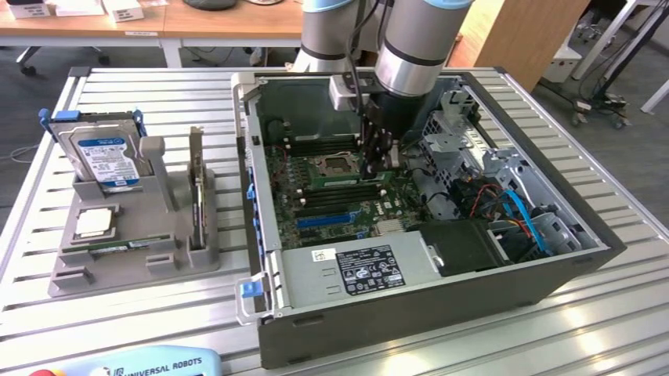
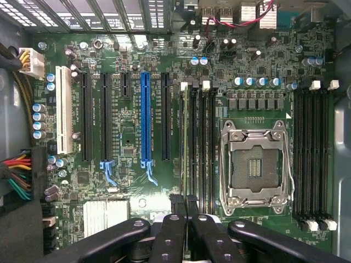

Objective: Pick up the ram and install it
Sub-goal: 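Insert the ram into the slot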

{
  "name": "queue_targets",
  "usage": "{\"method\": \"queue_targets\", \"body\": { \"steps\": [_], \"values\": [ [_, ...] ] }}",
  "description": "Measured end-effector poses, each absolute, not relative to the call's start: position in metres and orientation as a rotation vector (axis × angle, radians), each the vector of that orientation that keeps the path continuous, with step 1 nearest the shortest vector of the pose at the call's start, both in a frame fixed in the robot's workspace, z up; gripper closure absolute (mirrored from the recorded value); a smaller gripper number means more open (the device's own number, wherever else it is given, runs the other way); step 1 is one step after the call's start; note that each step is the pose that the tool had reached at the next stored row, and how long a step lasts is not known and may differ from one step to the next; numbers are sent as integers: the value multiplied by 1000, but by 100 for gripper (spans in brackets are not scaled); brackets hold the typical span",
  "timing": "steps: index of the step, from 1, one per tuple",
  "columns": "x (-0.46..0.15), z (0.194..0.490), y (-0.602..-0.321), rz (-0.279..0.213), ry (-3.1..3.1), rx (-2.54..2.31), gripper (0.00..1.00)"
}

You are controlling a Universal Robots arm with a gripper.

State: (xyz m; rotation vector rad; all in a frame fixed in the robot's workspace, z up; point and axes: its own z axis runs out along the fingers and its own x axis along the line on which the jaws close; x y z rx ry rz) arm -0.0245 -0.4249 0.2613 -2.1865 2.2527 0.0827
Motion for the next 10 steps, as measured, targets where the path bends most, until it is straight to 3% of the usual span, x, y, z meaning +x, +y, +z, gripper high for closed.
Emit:
{"method": "queue_targets", "body": {
  "steps": [10],
  "values": [
    [-25, 259, -425, 83, 2253, -2187, 89]
  ]
}}
